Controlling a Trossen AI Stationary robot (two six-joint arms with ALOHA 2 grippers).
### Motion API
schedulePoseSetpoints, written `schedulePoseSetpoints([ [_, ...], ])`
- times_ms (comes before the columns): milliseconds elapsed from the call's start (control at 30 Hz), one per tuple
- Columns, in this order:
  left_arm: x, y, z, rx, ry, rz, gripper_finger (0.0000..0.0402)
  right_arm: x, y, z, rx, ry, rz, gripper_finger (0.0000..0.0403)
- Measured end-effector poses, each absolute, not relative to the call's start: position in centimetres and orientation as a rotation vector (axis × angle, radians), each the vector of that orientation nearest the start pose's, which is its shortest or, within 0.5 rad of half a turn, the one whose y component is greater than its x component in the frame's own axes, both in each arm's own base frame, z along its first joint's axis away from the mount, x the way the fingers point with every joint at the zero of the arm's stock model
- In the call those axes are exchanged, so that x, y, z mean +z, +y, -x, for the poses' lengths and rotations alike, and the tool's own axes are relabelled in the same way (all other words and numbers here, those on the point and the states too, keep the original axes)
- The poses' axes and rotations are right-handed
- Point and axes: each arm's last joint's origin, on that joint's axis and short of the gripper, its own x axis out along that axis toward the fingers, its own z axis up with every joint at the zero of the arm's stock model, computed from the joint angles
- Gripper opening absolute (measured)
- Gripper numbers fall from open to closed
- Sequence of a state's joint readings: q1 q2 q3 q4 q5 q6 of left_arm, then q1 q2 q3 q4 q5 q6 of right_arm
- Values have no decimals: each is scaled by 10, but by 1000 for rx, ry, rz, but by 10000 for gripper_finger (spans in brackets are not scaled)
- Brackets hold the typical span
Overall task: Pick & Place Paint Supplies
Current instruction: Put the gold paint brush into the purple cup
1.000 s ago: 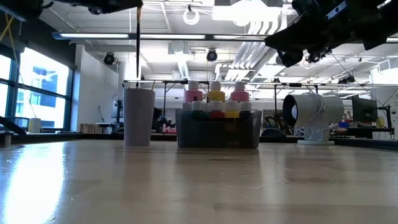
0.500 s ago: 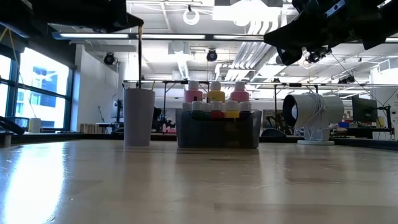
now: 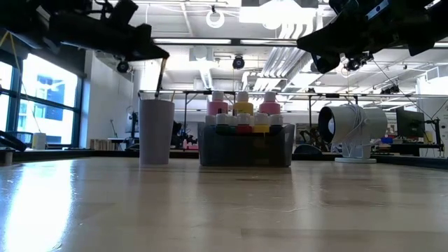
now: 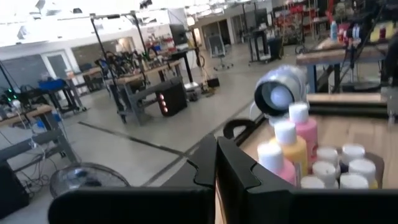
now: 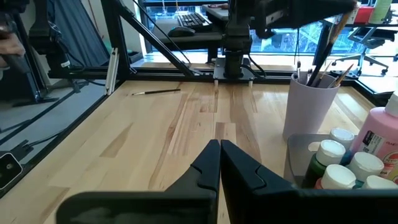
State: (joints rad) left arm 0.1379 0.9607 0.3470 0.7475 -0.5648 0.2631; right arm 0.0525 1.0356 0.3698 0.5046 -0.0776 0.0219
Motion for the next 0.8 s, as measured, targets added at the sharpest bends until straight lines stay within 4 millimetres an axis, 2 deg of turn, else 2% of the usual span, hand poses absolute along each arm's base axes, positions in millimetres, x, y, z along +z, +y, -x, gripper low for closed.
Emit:
schedulePoseSetpoints([
  [600,205,46,-212,734,144,-232,1,211,13,-210,128,164,-24,4],
  [800,204,47,-212,763,142,-203,28,211,13,-210,128,165,-24,4],
])
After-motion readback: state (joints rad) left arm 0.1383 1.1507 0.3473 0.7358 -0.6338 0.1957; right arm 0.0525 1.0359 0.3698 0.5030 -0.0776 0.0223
